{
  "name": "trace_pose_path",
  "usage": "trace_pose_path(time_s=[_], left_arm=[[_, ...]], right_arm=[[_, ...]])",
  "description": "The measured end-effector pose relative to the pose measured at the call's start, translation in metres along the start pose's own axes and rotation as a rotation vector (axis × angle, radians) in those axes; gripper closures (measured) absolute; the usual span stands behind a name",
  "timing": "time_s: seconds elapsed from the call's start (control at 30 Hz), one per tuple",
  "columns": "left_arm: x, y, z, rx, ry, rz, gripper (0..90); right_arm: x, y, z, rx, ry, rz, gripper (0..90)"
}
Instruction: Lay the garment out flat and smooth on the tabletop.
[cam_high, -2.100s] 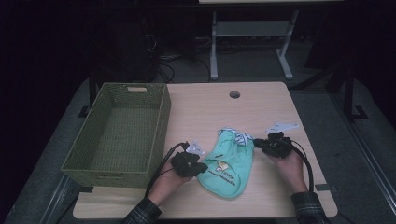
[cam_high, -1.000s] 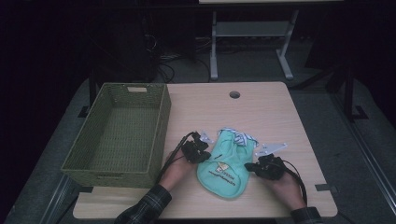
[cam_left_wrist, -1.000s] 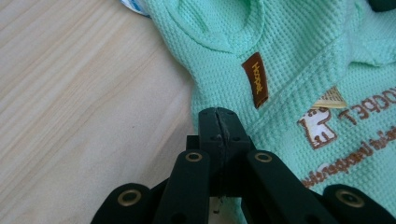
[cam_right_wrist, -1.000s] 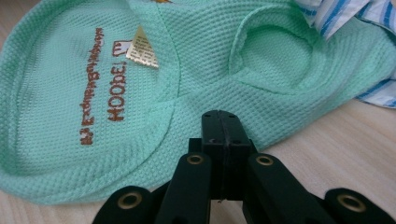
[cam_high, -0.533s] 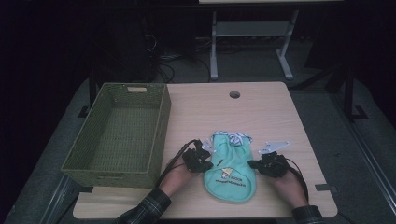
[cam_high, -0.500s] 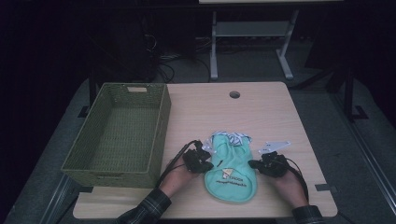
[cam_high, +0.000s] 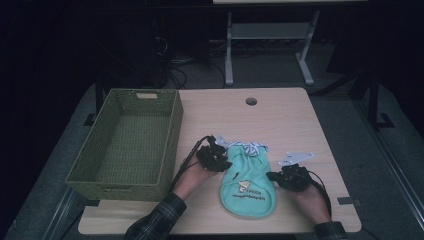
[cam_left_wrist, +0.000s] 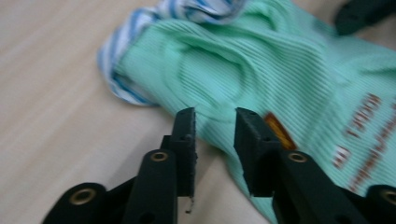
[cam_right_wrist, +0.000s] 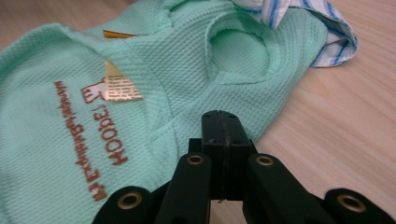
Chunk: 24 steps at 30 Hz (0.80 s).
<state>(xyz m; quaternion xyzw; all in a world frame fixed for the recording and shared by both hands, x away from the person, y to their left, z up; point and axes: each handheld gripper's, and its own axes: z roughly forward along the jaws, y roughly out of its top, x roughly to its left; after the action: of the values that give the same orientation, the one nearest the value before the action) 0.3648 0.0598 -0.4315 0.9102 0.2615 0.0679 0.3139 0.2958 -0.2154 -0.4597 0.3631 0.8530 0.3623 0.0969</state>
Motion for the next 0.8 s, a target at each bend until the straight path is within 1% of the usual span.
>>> trace_pose_path(time_s=[0.03, 0.07, 0.1, 0.17, 0.2, 0.23, 0.27, 0.33, 0.37, 0.47, 0.5, 0.53, 0.6, 0.67, 0.8], left_arm=[[0.002, 0.002, 0.001, -0.001, 0.009, -0.002, 64.7], [0.005, 0.005, 0.003, -0.001, 0.029, 0.01, 63.7], [0.007, 0.008, 0.004, -0.002, 0.041, 0.012, 62.9], [0.011, 0.012, 0.006, -0.004, 0.05, 0.016, 61.9], [0.014, 0.015, 0.008, -0.003, 0.062, 0.029, 61.8], [0.016, 0.018, 0.01, 0.001, 0.072, 0.031, 61.4], [0.018, 0.02, 0.011, 0.003, 0.077, 0.032, 61.3], [0.02, 0.023, 0.016, -0.009, 0.072, 0.002, 61.2], [0.021, 0.025, 0.018, 0.002, 0.071, 0.0, 61.1], [0.024, 0.028, 0.027, 0.028, 0.071, 0.009, 61.6], [0.024, 0.028, 0.029, 0.037, 0.075, 0.008, 63.0], [0.024, 0.028, 0.032, 0.044, 0.075, 0.009, 67.7], [0.025, 0.028, 0.036, 0.064, 0.09, 0.011, 77.6], [0.026, 0.028, 0.038, 0.084, 0.092, 0.016, 87.7], [0.03, 0.027, 0.038, 0.091, 0.102, 0.003, 89.6]], right_arm=[[0.001, -0.001, -0.001, 0.003, 0.001, -0.004, 89.6], [0.002, -0.001, -0.002, 0.005, 0.002, -0.004, 89.6], [0.003, -0.003, -0.003, -0.003, 0.005, -0.003, 89.6], [0.005, -0.005, -0.005, -0.003, 0.017, 0.003, 89.6], [0.007, -0.007, -0.005, -0.004, 0.02, 0.004, 89.6], [0.009, -0.008, -0.006, -0.002, 0.023, 0.01, 89.6], [0.01, -0.01, -0.006, 0.0, 0.03, 0.006, 89.6], [0.012, -0.011, -0.007, -0.002, 0.037, 0.007, 89.6], [0.012, -0.012, -0.007, -0.004, 0.037, 0.004, 89.6], [0.015, -0.013, -0.007, 0.008, 0.048, 0.008, 89.6], [0.015, -0.013, -0.006, 0.016, 0.049, 0.001, 89.6], [0.016, -0.013, -0.005, 0.025, 0.049, -0.001, 89.6], [0.016, -0.014, -0.003, 0.032, 0.045, -0.005, 89.6], [0.015, -0.014, -0.003, 0.034, 0.046, -0.003, 89.7], [0.015, -0.014, -0.003, 0.04, 0.048, 0.01, 89.8]])
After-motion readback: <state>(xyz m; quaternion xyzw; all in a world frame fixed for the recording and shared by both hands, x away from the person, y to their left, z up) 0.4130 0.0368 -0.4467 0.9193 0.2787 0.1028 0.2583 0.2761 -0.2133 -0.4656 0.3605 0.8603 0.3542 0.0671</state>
